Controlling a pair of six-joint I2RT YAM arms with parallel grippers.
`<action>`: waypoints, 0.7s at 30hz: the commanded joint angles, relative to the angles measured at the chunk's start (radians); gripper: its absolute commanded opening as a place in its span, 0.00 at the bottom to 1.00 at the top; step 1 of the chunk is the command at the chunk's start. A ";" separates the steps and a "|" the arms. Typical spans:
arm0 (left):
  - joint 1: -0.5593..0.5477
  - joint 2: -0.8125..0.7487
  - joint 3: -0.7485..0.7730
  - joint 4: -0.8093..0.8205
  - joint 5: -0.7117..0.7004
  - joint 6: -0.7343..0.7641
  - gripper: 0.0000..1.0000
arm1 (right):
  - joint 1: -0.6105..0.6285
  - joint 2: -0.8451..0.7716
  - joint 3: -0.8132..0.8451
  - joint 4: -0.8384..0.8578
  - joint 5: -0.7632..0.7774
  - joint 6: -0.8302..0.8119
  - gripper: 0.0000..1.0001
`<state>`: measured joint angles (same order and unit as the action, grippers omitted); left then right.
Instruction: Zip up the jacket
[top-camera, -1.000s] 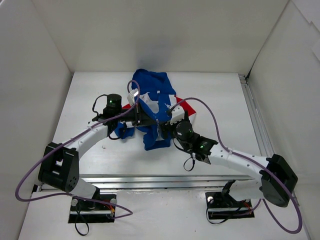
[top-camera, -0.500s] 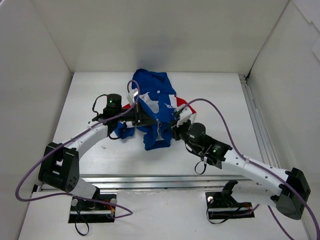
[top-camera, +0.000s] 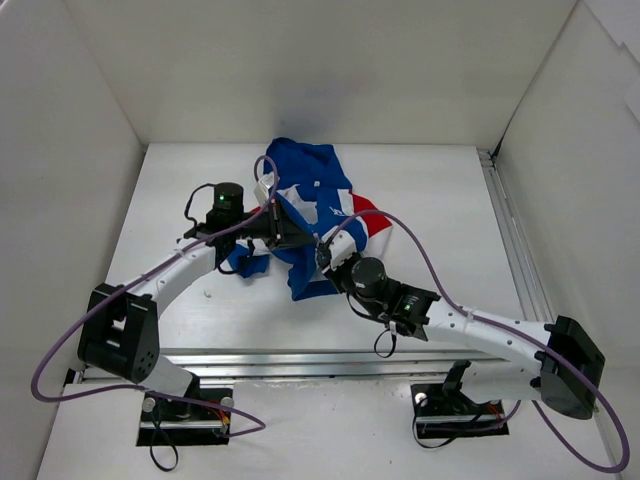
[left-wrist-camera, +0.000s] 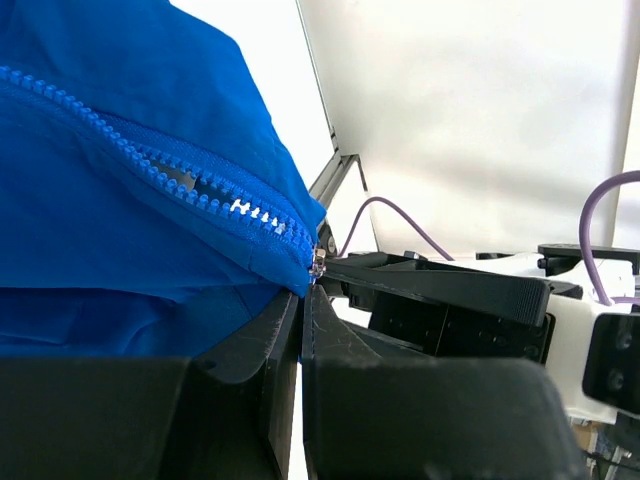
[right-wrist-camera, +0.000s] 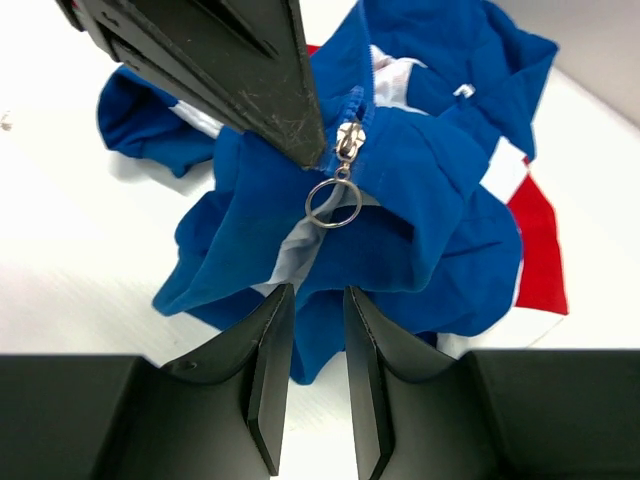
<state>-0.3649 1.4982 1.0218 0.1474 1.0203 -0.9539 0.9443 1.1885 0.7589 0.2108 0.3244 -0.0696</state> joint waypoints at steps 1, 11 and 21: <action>0.006 -0.013 0.058 0.011 0.018 -0.017 0.00 | 0.019 0.019 0.022 0.128 0.103 -0.062 0.24; 0.006 -0.021 0.049 -0.019 0.006 -0.016 0.00 | 0.053 0.098 0.062 0.188 0.177 -0.111 0.24; 0.006 -0.018 0.050 -0.019 0.007 -0.029 0.00 | 0.076 0.134 0.079 0.210 0.214 -0.108 0.33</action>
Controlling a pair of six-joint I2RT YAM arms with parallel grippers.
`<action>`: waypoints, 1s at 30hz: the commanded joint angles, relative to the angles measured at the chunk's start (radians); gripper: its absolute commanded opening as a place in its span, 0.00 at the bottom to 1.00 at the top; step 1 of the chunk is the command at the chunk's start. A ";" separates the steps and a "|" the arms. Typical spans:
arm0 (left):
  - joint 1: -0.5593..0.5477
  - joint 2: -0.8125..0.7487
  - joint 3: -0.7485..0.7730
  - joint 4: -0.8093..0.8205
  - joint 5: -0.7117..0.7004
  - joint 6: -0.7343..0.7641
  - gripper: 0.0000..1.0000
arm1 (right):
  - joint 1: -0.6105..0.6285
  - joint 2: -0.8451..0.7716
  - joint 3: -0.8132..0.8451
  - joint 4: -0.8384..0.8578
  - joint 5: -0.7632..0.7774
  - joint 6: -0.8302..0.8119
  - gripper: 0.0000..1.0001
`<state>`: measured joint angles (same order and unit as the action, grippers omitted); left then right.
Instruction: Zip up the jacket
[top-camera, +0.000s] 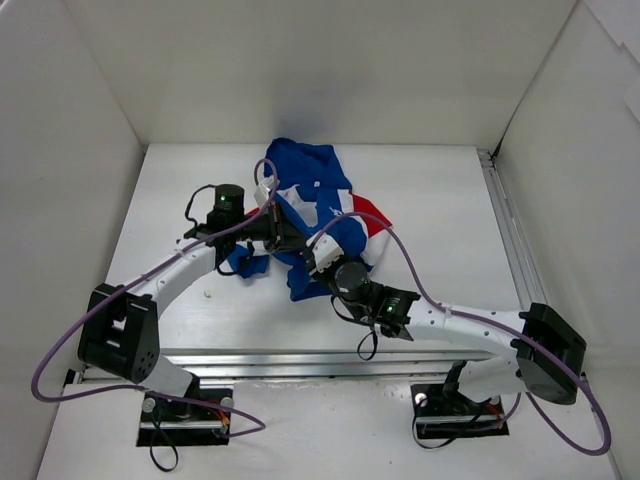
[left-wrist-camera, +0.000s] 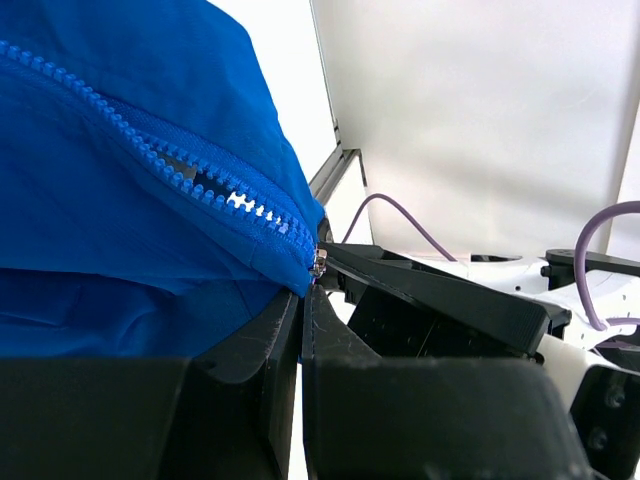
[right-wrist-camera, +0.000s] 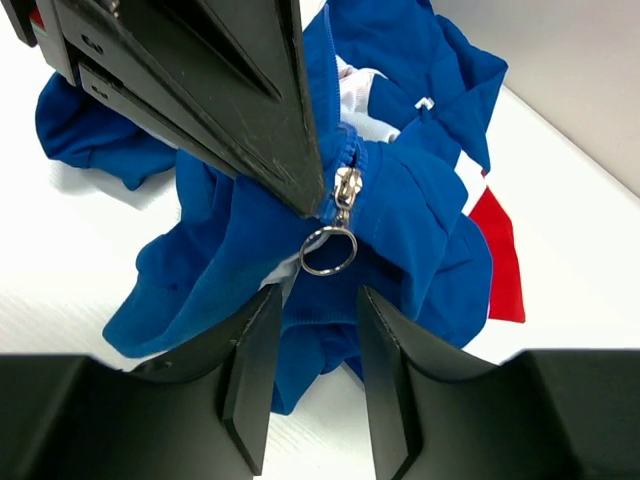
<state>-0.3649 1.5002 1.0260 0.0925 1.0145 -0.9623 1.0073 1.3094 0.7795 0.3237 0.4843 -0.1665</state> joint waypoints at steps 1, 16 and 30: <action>-0.003 -0.020 0.046 0.036 0.012 -0.023 0.00 | 0.016 0.017 0.061 0.097 0.060 -0.011 0.34; -0.012 -0.020 0.039 0.036 0.009 -0.018 0.00 | 0.025 0.011 0.084 0.123 0.171 -0.036 0.28; -0.031 -0.009 0.031 0.015 0.006 0.010 0.00 | 0.025 -0.009 0.112 0.120 0.158 -0.056 0.09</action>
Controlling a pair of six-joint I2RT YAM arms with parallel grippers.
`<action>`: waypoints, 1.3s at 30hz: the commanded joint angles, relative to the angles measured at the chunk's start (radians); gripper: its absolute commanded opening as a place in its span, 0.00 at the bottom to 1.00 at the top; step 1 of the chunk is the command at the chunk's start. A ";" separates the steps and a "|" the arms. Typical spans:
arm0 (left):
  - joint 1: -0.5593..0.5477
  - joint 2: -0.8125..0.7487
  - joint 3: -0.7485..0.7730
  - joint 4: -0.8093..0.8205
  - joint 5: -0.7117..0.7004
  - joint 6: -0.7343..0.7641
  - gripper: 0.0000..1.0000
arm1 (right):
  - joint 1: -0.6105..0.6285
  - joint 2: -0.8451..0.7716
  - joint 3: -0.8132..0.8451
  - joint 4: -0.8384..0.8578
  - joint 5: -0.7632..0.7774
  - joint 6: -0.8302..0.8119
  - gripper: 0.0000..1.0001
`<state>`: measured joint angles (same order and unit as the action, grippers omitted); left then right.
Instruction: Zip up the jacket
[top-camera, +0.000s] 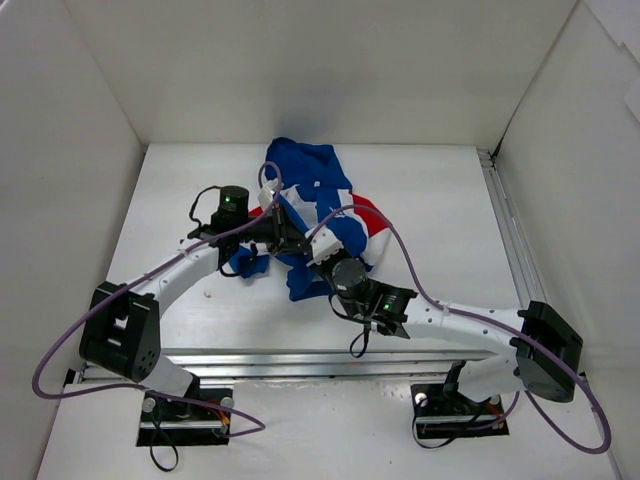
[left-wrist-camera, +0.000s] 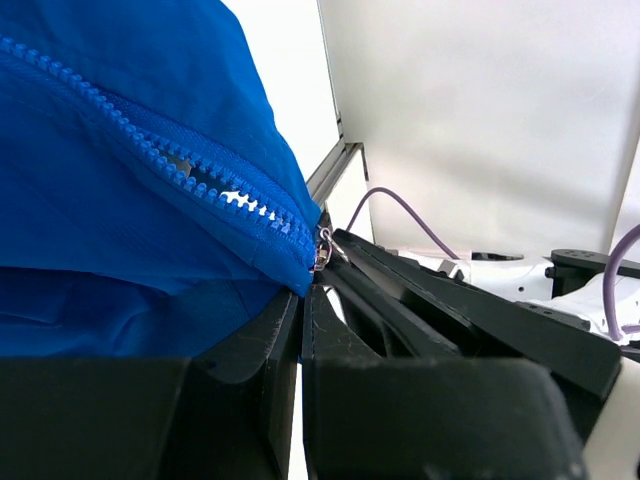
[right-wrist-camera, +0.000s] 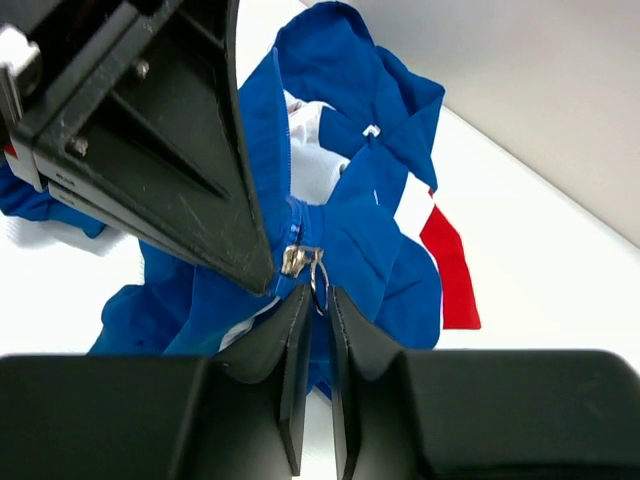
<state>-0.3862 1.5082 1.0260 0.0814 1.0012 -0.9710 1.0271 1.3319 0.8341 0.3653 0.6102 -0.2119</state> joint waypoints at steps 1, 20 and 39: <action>-0.010 -0.016 0.032 0.023 0.019 0.025 0.00 | 0.007 -0.028 0.060 0.078 0.031 -0.015 0.08; -0.046 -0.046 0.003 -0.077 0.014 0.175 0.00 | -0.055 0.010 0.154 -0.037 -0.085 -0.006 0.00; -0.046 -0.123 -0.084 -0.334 0.051 0.497 0.00 | -0.191 0.087 0.276 -0.204 -0.357 0.023 0.00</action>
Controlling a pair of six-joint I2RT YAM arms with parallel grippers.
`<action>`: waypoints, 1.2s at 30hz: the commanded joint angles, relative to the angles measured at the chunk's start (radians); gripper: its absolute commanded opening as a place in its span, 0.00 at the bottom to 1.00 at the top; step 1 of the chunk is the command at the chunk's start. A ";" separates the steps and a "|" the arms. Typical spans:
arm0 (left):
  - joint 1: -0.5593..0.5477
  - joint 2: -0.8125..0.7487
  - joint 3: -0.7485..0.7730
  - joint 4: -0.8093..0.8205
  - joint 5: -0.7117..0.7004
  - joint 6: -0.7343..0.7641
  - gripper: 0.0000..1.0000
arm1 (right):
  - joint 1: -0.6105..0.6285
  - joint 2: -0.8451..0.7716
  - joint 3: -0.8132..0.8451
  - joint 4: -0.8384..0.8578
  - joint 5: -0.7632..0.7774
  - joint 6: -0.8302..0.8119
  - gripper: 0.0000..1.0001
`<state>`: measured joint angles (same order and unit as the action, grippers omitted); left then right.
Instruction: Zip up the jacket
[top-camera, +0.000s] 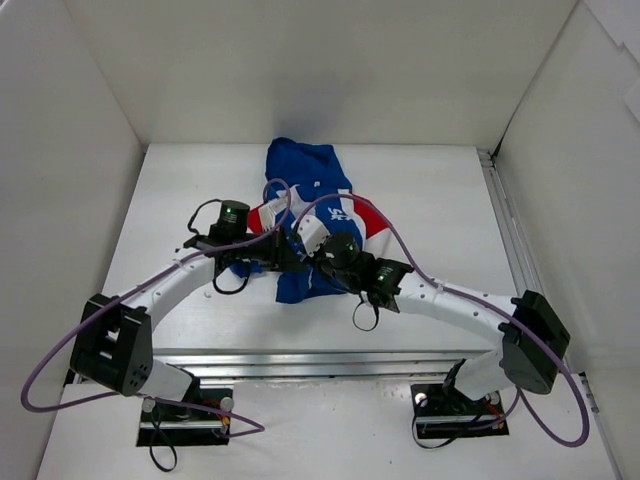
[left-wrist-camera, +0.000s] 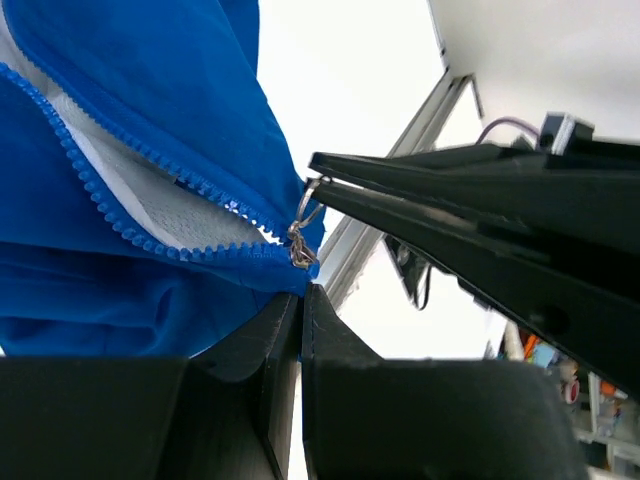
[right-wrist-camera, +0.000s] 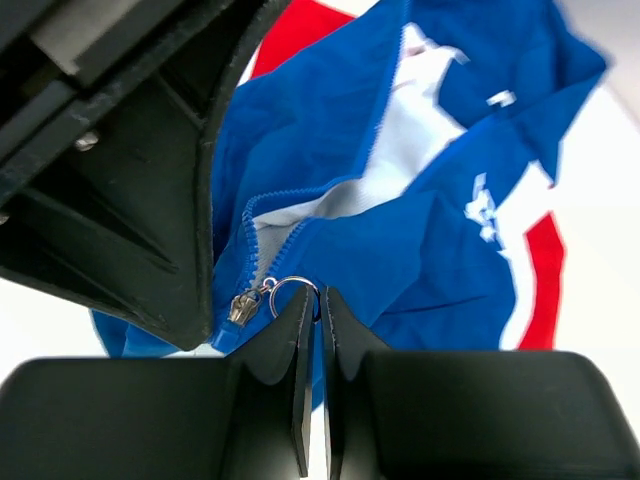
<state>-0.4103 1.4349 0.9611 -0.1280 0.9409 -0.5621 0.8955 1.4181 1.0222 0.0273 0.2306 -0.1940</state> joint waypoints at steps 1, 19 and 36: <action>-0.022 -0.050 -0.018 -0.159 0.110 0.099 0.00 | -0.067 0.002 0.095 0.132 0.010 0.022 0.00; -0.007 -0.376 -0.229 0.034 -0.347 -0.418 0.59 | -0.035 0.183 0.196 0.063 0.016 0.263 0.00; -0.171 -0.403 -0.257 0.103 -0.734 -0.797 0.54 | -0.023 0.183 0.185 0.063 0.004 0.329 0.00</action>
<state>-0.5694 1.0298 0.7010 -0.0978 0.3103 -1.2560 0.8696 1.6371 1.1694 0.0311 0.2245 0.1165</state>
